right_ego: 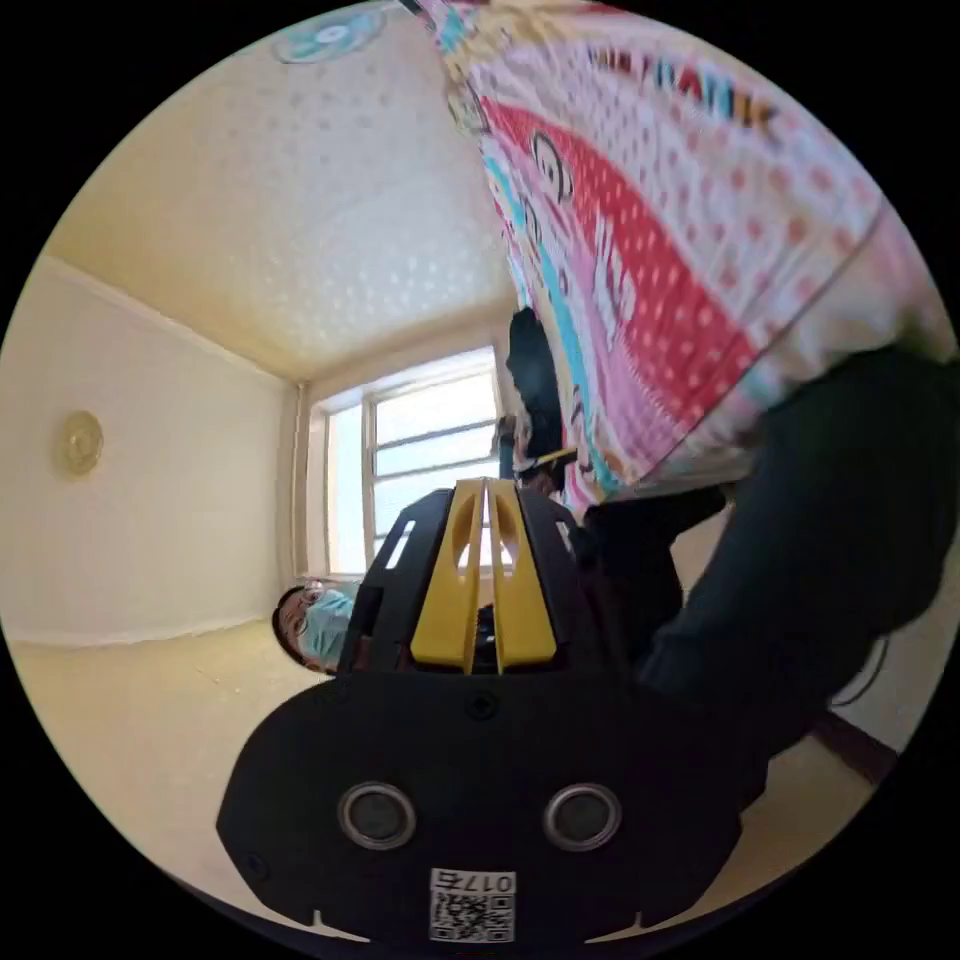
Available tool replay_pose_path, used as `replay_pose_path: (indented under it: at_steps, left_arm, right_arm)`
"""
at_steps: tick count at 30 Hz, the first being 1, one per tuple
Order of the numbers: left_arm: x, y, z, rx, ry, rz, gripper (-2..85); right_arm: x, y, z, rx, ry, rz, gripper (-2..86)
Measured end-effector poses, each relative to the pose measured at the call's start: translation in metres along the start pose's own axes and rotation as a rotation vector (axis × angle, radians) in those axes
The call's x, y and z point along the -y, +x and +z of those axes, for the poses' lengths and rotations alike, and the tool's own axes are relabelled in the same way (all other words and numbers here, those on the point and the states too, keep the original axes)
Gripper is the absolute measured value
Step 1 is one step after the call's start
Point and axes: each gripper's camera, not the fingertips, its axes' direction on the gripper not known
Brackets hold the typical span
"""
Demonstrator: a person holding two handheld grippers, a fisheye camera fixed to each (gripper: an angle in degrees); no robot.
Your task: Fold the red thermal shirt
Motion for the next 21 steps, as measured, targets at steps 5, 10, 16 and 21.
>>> replay_pose_path:
  at_steps: [5, 10, 16, 21]
  left_arm:
    - [0.004, -0.016, 0.017, -0.107, 0.036, -0.075, -1.0]
    - [0.011, -0.026, 0.031, -0.165, 0.035, -0.119, -1.0]
    - [0.026, -0.01, 0.042, -0.04, -0.012, -0.057, -1.0]
    - [0.028, -0.015, 0.052, -0.038, -0.004, -0.072, -1.0]
  right_arm:
    - [-0.023, -0.056, -0.111, -0.29, 0.461, -0.17, 10.0]
    - [-0.013, -0.095, -0.135, -0.676, 0.602, -0.256, 12.4]
    - [0.033, -0.077, -0.122, -0.707, 0.481, -0.371, 15.7]
    - [0.031, -0.077, -0.11, -0.613, 0.518, -0.328, 9.9]
